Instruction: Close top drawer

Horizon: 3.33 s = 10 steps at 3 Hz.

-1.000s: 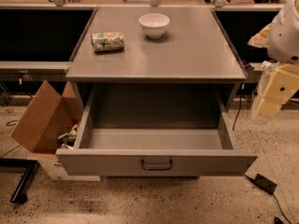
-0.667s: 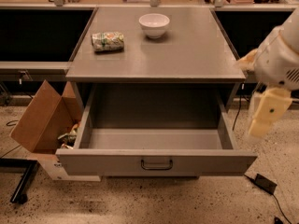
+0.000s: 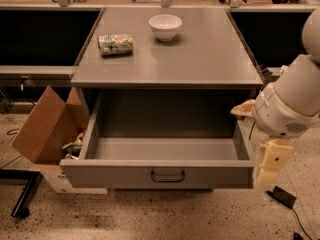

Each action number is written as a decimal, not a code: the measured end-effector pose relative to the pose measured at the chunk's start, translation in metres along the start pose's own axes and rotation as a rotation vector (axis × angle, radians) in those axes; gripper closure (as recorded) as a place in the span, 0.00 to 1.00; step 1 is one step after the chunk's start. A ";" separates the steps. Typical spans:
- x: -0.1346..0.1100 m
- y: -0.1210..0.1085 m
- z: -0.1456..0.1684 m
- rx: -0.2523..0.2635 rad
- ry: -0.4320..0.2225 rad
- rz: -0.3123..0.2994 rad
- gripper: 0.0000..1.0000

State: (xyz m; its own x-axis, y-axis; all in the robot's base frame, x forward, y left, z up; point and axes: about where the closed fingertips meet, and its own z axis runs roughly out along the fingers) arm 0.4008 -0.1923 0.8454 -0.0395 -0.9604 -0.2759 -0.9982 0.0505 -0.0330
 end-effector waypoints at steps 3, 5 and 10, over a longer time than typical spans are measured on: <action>0.024 0.040 0.112 -0.124 -0.128 -0.056 0.64; 0.024 0.040 0.116 -0.133 -0.137 -0.057 1.00; 0.059 0.002 0.195 -0.050 -0.058 -0.241 0.81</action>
Offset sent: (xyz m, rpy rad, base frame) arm -0.0383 0.0060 -0.1298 0.0777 0.0592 0.1034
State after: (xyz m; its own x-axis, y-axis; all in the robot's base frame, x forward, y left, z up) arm 0.4055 -0.1956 0.6416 0.2010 -0.9257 -0.3204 -0.9796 -0.1928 -0.0574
